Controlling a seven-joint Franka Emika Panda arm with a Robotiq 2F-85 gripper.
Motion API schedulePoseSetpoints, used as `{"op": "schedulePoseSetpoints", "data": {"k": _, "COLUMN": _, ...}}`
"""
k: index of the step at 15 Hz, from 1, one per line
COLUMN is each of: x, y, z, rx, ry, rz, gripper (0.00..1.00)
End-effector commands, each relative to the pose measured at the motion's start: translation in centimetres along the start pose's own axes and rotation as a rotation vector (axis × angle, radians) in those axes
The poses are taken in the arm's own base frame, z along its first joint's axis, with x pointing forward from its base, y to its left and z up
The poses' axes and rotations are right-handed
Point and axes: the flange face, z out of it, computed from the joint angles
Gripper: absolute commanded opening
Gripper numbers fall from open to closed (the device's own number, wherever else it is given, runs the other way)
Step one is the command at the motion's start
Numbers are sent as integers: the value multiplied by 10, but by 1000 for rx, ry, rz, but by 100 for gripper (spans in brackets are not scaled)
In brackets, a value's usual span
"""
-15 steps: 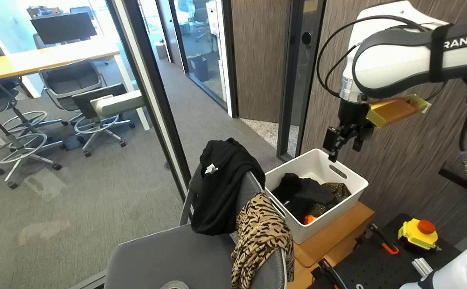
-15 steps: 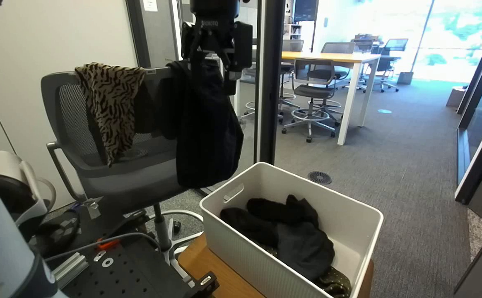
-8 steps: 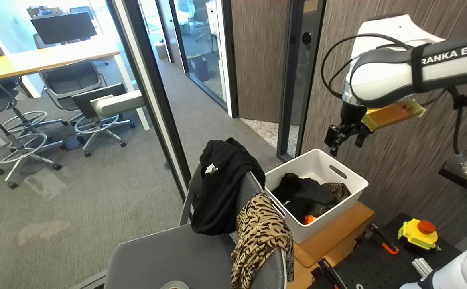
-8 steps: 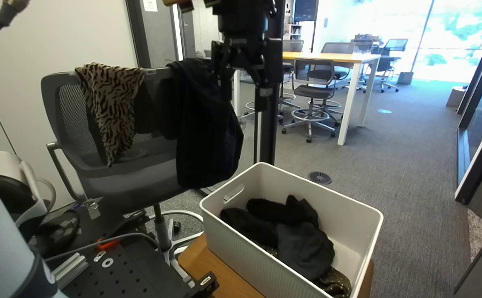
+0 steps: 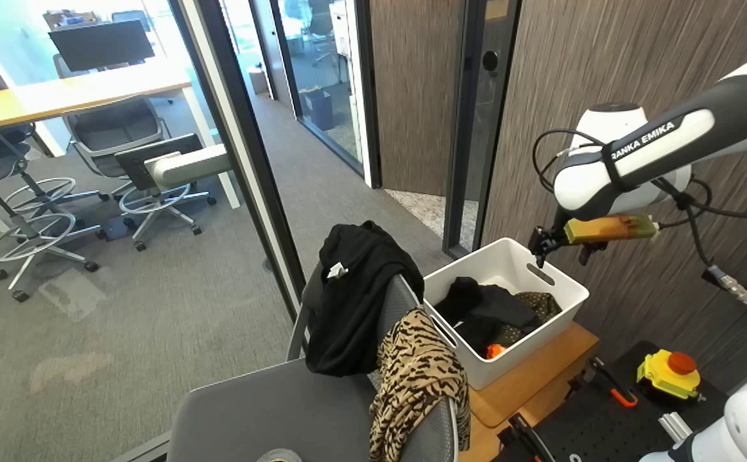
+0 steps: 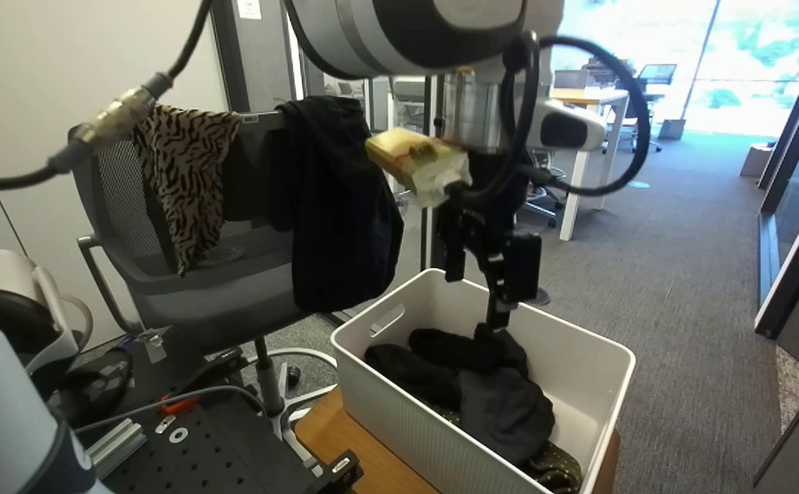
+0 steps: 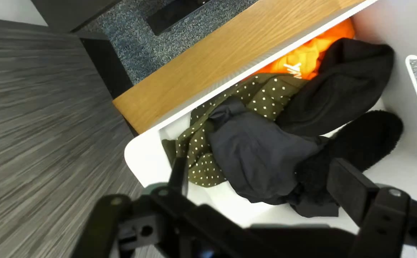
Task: Pick up the cloth with green and white dots from the box and put it on the chair's headrest
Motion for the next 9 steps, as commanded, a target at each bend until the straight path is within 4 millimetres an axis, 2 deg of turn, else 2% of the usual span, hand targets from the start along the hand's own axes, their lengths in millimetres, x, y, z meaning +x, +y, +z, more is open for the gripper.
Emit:
{"op": "schedulePoseSetpoints", "data": {"k": 1, "x": 20, "y": 2, "z": 55, "rx": 42, "ry": -22, "rz": 132, "gripper": 100}}
{"op": "schedulePoseSetpoints", "data": {"k": 6, "x": 41, "y": -2, "z": 125, "rx": 67, "ry": -62, "rz": 247, "gripper": 100}}
{"op": "schedulePoseSetpoints", "data": {"k": 9, "x": 59, "y": 3, "z": 158, "rx": 67, "ry": -79, "rz": 300, "gripper": 100}}
